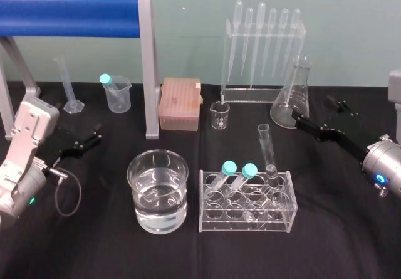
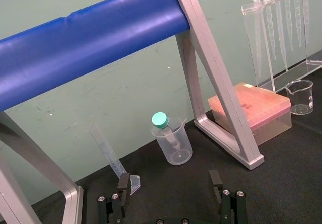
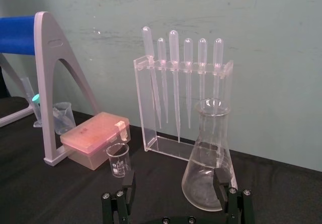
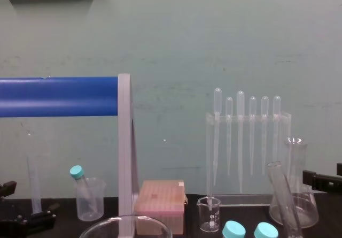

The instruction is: Hold the test tube with one hand and immerse one end into the beaker, then return it to the test tube rack.

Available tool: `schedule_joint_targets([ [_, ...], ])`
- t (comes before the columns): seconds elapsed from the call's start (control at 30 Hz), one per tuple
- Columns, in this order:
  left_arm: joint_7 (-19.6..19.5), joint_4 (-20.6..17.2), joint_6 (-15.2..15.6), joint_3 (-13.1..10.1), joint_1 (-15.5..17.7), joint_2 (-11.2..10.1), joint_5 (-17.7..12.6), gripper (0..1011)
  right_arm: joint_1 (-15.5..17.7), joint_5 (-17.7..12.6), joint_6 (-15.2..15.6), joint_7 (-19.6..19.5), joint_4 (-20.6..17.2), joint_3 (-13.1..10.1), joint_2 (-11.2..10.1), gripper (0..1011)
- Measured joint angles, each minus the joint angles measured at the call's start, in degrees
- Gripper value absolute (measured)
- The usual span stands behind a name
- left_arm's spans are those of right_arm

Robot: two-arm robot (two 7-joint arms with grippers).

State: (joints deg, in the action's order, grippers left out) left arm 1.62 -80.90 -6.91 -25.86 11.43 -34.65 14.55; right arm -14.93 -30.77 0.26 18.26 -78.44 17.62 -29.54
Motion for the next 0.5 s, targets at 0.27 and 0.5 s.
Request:
schedule_joint_targets([
  [0.27,0.0,0.0,0.0,0.0,0.0,0.0,0.0,1000,0.0,-0.1,-0.2,0.1,-0.3,-0.1,-0.1,1000],
  [0.5,0.0,0.0,0.0,0.0,0.0,0.0,0.0,1000,0.1,-0.2,-0.3,0.1,-0.4,-0.1,-0.1,1000],
])
